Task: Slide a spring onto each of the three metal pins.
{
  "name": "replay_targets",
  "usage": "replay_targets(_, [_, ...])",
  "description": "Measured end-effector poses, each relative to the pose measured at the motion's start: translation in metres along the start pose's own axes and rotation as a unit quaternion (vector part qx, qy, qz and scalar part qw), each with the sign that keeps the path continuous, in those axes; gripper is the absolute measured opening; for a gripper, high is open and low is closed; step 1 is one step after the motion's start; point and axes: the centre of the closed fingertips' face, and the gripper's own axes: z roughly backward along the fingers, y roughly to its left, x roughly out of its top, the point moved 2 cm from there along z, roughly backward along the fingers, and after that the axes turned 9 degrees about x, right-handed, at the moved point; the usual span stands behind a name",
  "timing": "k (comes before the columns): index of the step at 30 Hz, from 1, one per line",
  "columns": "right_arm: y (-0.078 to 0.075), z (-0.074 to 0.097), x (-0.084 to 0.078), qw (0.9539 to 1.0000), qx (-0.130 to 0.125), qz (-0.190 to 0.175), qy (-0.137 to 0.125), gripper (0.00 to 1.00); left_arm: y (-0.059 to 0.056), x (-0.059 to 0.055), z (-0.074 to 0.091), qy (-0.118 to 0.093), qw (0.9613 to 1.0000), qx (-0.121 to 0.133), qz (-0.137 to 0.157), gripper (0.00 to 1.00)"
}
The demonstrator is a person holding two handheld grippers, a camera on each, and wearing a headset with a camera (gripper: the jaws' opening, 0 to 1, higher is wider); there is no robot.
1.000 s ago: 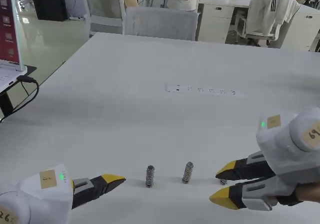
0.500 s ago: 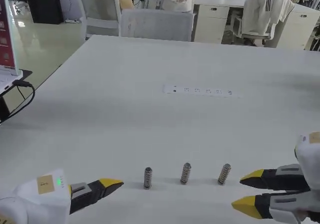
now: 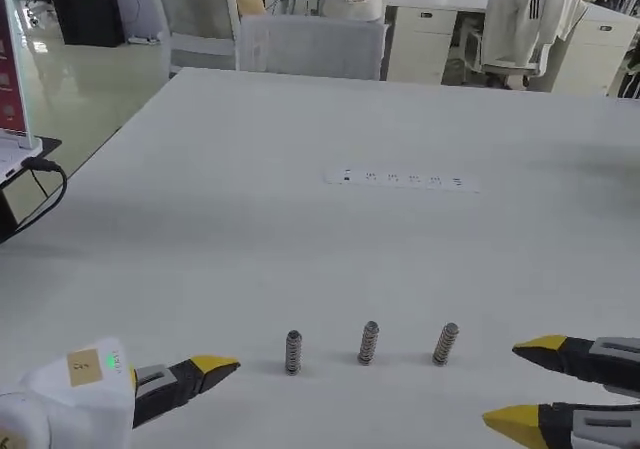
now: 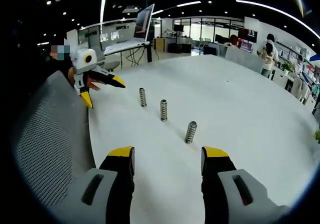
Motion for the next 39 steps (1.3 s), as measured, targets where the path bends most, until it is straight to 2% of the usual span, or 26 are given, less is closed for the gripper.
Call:
replay_targets(4, [0.001,0.001,-0.004,1.0,-0.004,-0.002,-0.008,0.6,0.0,-0.001,0.0,-0.001,1.0,0.002,0.002,0.71])
replay_targets(11, [0.001,0.0,-0.014,0.9994,-0.012,-0.017,-0.028,0.78,0.004,-0.001,0.0,-0.002,0.9999,0.01,0.007,0.72])
replay_targets(18, [0.006,-0.005,-0.012,0.9985,-0.009,-0.018,-0.051,0.9,0.006,-0.003,-0.001,-0.002,0.9998,0.014,0.01,0.73])
replay_targets(21, [0.006,-0.006,-0.012,0.9984,-0.01,-0.022,-0.051,0.93,0.006,-0.002,-0.001,-0.003,0.9998,0.016,0.012,0.73])
replay_targets(27, [0.007,-0.008,-0.007,0.9974,-0.011,-0.023,-0.067,0.99,0.007,-0.002,-0.001,-0.004,0.9997,0.02,0.015,0.74])
replay_targets(30, [0.003,-0.007,-0.008,0.9973,-0.026,-0.019,-0.067,0.99,0.007,-0.002,-0.001,-0.005,0.9997,0.02,0.016,0.75])
replay_targets(33, [0.004,-0.007,-0.006,0.9967,-0.019,-0.027,-0.074,0.99,0.007,-0.003,-0.002,-0.005,0.9996,0.02,0.017,0.75])
replay_targets(35, [0.005,-0.008,-0.008,0.9972,-0.021,-0.024,-0.067,0.99,0.007,-0.003,-0.002,-0.005,0.9996,0.02,0.017,0.75])
replay_targets(39, [0.006,-0.009,-0.007,0.9968,-0.019,-0.027,-0.072,0.99,0.007,-0.003,-0.002,-0.006,0.9996,0.021,0.019,0.75])
